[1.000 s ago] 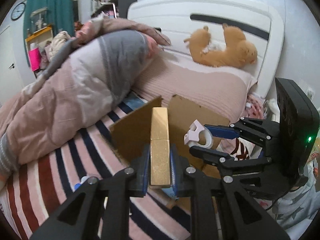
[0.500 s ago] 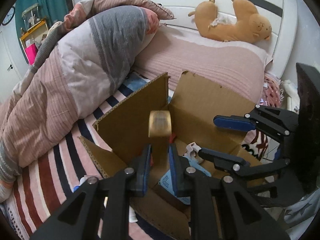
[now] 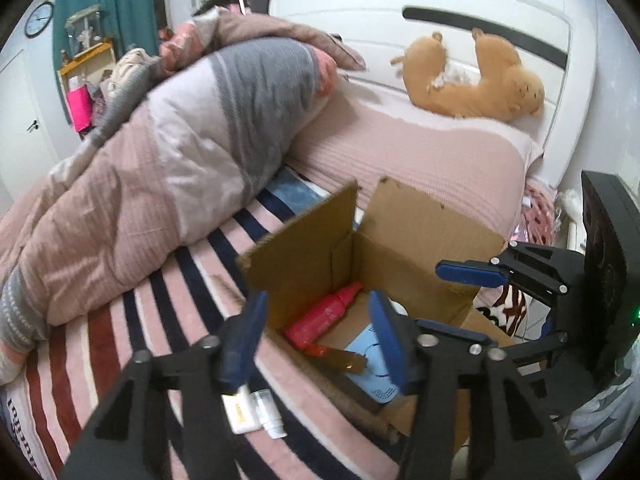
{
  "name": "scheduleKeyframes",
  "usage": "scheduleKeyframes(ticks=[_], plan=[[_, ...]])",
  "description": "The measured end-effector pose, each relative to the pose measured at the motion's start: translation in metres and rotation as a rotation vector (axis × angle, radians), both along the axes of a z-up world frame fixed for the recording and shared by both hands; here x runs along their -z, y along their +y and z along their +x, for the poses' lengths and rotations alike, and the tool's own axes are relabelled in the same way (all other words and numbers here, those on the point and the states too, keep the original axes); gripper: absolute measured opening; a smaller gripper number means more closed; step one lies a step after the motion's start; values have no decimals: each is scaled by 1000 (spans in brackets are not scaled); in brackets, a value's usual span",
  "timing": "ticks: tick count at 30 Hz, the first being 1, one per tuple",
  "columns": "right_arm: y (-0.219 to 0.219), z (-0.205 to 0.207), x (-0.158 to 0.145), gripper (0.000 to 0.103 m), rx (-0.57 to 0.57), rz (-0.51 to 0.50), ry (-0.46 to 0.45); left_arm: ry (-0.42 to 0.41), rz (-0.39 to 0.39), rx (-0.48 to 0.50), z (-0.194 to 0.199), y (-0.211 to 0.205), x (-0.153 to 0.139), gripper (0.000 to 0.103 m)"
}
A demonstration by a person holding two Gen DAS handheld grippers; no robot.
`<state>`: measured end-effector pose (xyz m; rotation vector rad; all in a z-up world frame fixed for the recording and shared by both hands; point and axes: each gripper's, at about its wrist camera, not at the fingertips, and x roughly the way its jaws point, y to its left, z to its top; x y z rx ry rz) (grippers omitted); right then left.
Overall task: Organize rigid objects
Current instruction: 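Drop the gold tube into the box while the right gripper drops the tape roll, then grasp the clear pump bottle with the left gripper while the right grasps the white bottle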
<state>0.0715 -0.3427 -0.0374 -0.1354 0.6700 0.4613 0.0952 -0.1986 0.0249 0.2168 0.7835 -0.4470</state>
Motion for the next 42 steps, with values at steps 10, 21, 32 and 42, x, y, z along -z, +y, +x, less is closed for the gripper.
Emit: scheduleKeyframes(ticks=[10, 21, 32, 42], plan=[[47, -36, -55, 46, -66, 49, -93, -118, -23, -145, -44, 96, -33, 68], [160, -56, -41, 46, -239, 41, -37, -65, -14, -271, -56, 197, 19, 69], [199, -32, 53, 46, -143, -46, 125, 78, -59, -211, -14, 205, 109, 68], [199, -6, 119, 45, 8, -219, 151, 215, -131, -124, 28, 174, 175, 53]])
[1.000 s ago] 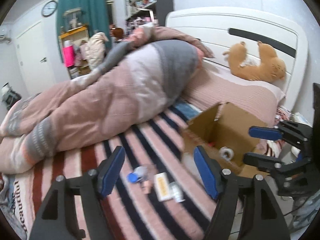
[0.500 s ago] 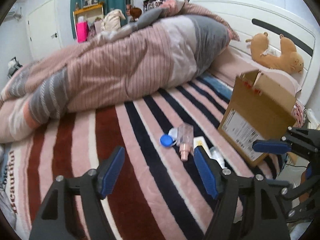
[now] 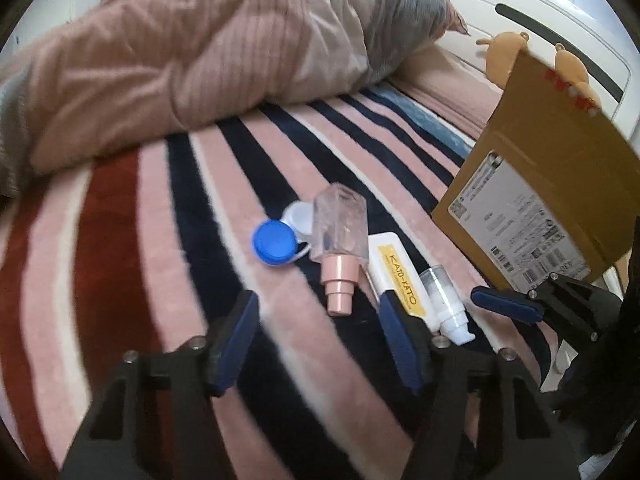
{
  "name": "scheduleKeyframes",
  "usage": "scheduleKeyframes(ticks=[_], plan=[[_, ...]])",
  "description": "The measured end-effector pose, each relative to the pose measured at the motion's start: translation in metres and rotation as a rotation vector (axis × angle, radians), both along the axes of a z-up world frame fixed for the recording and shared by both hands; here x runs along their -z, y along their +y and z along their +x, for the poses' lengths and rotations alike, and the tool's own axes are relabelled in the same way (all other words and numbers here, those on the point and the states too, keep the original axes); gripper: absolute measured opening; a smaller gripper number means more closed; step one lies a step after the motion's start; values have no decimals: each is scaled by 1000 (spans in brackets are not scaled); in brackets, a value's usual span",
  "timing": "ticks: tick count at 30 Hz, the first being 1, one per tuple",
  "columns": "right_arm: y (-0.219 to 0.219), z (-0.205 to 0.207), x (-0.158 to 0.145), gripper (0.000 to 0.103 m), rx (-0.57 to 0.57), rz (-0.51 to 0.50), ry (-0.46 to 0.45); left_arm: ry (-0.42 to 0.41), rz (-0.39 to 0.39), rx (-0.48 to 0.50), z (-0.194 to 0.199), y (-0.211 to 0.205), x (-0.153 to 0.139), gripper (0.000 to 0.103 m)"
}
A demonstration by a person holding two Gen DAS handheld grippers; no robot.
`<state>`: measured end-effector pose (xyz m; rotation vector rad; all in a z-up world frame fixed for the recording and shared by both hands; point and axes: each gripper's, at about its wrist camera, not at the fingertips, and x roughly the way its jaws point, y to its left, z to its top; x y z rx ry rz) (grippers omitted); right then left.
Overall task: Organize rigid objects
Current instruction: 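Grasp the clear pump bottle with the left gripper while the right grasps the white bottle, then place the pump bottle in the box while the right gripper places the white bottle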
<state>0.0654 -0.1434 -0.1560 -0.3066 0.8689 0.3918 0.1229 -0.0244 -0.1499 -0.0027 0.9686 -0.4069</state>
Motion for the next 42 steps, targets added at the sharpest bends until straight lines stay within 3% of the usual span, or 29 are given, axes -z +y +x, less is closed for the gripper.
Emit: scheduleKeyframes(ticks=[5, 9, 13, 27, 30, 31, 36, 38, 39, 40, 41, 42], plan=[[0, 9, 14, 44, 3, -26, 10, 27, -22, 20, 20, -14, 19, 37], [0, 13, 15, 30, -14, -12, 21, 27, -29, 22, 28, -19, 21, 22], [-2, 8, 13, 25, -12, -11, 8, 14, 13, 32, 21, -20, 18, 22], [-21, -30, 5, 21, -64, 53, 88, 60, 38, 1, -47, 18, 9, 22], [-22, -30, 4, 29, -38, 58, 86, 47, 47, -34, -49, 19, 12, 47], [-22, -28, 4, 31, -31, 63, 91, 42, 40, -41, -48, 19, 12, 50], [-18, -20, 9, 33, -16, 53, 75, 25, 39, -54, -33, 14, 18, 50], [-16, -17, 11, 33, -9, 47, 60, 20, 40, -65, -28, 13, 21, 45], [-15, -16, 12, 33, -7, 45, 54, 14, 53, -73, -26, 12, 22, 36], [-14, -15, 12, 31, -7, 45, 48, 10, 65, -72, -25, 12, 22, 31], [-13, -15, 12, 21, -12, 43, 41, 3, 69, -66, -25, 12, 22, 29], [-12, -16, 12, 20, -19, 37, 34, 2, 69, -65, -24, 12, 22, 29]])
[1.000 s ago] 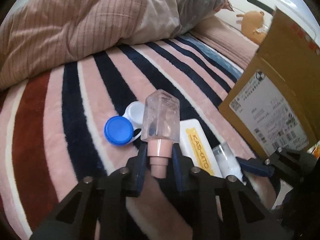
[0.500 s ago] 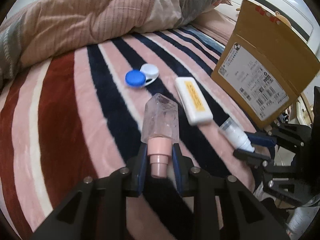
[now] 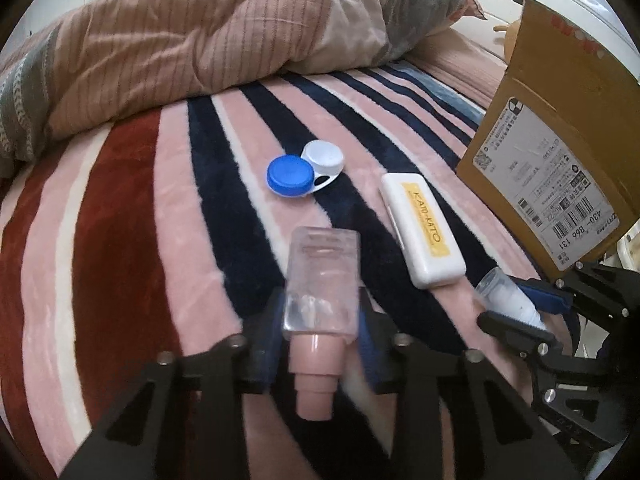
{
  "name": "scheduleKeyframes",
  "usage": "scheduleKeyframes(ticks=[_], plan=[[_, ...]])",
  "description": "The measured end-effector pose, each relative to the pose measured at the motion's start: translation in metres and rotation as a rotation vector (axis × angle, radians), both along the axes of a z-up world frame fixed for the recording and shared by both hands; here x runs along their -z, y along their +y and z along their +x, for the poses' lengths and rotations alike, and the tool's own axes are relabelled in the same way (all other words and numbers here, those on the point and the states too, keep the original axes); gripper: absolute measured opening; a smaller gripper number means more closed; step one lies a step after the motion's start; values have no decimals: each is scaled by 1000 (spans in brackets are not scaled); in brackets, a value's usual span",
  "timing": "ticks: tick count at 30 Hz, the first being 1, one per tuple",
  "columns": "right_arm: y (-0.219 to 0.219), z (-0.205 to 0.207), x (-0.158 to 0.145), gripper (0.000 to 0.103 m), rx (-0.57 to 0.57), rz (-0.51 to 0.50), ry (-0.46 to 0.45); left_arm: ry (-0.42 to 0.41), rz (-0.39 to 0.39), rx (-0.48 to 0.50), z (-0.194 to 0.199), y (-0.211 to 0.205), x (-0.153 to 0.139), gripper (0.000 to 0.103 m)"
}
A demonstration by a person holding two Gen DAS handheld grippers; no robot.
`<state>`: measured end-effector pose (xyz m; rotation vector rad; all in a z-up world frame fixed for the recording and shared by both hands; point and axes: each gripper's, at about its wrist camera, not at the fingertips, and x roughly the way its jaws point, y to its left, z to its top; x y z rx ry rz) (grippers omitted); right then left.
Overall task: Organize rigid objects
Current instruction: 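Place the pump bottle in the box while the right gripper places the white bottle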
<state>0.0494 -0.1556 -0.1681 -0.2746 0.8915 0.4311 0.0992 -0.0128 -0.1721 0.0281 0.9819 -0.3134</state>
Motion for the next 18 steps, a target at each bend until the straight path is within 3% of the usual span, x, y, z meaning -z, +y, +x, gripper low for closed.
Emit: scheduleKeyframes(ticks=[10, 18], plan=[[1, -12, -19, 20, -49, 27, -47, -9, 7, -30, -14, 5, -20, 28], [2, -37, -79, 20, -128, 119, -145, -120, 34, -33, -47, -8, -90, 28]])
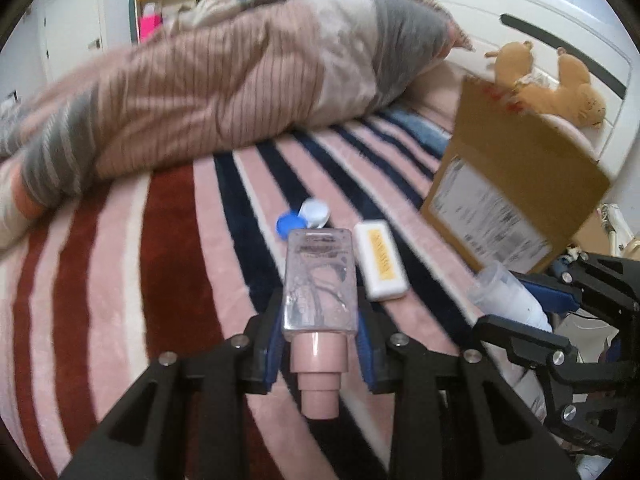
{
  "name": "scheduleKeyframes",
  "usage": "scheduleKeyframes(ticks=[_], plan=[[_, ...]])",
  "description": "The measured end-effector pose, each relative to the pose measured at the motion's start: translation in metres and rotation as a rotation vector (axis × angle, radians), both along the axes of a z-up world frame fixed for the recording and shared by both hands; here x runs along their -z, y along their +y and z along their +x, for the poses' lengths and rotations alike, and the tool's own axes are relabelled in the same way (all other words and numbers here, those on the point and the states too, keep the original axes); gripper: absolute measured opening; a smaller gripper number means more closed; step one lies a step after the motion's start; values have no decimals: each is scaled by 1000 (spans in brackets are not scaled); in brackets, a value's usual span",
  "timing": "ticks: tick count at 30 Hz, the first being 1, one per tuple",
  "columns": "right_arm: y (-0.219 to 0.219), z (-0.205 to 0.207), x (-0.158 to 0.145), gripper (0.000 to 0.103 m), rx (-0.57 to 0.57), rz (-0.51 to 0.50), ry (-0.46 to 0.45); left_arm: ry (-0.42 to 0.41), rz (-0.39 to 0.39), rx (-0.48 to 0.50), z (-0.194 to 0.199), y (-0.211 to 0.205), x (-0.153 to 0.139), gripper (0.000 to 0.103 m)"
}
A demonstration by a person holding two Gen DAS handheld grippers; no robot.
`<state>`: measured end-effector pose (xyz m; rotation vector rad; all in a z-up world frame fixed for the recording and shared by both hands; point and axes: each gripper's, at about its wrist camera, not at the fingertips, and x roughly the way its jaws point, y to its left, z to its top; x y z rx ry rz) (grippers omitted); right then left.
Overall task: Organize rigid objects
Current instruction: 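Place the pump bottle in the box while the right gripper places the white bottle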
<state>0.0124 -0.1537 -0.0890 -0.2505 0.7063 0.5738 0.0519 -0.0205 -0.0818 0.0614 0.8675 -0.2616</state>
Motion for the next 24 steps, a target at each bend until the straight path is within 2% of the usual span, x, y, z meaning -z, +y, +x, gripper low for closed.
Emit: scheduleKeyframes(ticks=[7, 13, 19, 24], plan=[[-35, -9, -62, 20, -9, 89, -119, -117, 43, 63, -22, -43, -71, 28], [-96, 3, -94, 20, 50, 132, -174, -154, 43, 137, -12, -93, -106, 28], [-155, 29, -93, 20, 151, 95, -181, -134, 53, 217, 9, -148, -119, 28], [-187, 64, -68, 20, 208, 42, -110, -97, 81, 273, 29, -186, -113, 28]])
